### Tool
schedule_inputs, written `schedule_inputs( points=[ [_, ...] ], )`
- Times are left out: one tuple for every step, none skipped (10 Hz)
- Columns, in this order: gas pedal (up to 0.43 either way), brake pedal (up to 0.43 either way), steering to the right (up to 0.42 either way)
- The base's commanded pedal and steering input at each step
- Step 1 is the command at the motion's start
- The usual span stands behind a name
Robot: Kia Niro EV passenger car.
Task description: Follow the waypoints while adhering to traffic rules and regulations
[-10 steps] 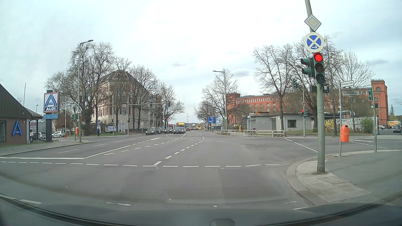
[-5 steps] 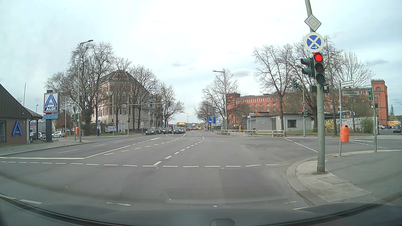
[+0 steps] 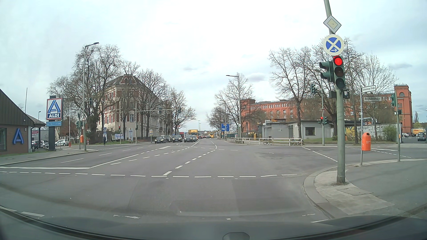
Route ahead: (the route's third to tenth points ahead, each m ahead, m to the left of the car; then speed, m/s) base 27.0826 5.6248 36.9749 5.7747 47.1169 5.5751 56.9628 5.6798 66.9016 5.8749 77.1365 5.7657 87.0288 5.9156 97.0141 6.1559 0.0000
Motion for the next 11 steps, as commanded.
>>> schedule_inputs(
  points=[
    [0.0, 0.36, -0.001],
    [0.0, 0.36, 0.0],
    [0.0, 0.36, 0.0],
    [0.0, 0.36, 0.0],
    [0.0, 0.36, 0.0],
    [0.0, 0.36, 0.0],
    [0.0, 0.36, 0.0],
    [0.0, 0.36, -0.001],
    [0.0, 0.36, -0.001],
    [0.0, 0.36, -0.001],
    [0.0, 0.36, 0.0]
  ],
)
